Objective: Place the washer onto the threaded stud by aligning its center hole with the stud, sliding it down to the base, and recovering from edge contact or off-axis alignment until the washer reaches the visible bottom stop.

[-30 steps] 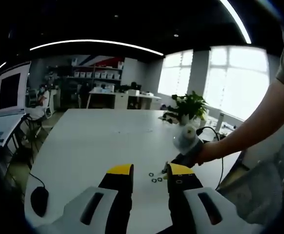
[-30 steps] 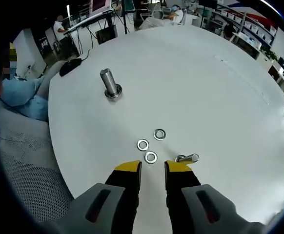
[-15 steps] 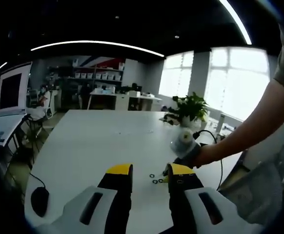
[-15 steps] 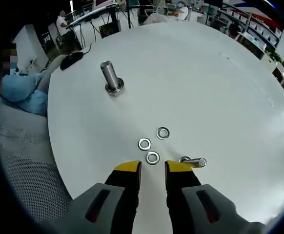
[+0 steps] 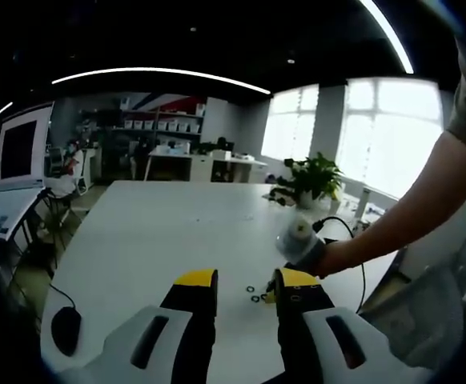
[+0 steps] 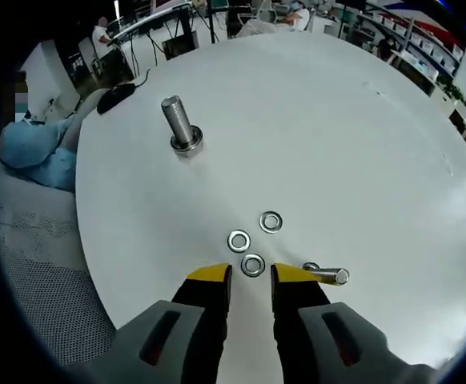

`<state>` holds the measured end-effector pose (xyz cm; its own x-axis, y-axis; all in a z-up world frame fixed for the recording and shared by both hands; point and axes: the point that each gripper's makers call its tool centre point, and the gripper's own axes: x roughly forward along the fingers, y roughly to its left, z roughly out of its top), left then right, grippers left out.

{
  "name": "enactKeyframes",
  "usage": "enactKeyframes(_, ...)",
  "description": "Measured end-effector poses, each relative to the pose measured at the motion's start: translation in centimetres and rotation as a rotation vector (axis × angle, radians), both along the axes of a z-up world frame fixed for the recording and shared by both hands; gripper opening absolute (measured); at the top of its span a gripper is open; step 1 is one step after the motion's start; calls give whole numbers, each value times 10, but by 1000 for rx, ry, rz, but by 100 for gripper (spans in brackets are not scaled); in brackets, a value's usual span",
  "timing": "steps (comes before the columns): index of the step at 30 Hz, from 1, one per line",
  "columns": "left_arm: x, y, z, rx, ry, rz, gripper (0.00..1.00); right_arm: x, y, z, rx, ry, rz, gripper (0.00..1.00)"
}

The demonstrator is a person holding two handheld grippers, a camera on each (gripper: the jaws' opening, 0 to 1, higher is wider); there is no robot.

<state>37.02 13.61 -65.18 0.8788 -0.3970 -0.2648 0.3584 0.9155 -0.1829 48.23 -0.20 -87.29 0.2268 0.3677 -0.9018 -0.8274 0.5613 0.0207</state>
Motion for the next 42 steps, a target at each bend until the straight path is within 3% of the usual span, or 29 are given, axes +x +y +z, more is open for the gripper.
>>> enactKeyframes(17, -1, -1, -1, 3, 3, -6, 27, 2, 0, -4, -17, -30, 35, 19)
enactKeyframes(42, -1, -2, 0, 2, 0, -11, 26, 3, 2, -5, -29, -23, 6, 15)
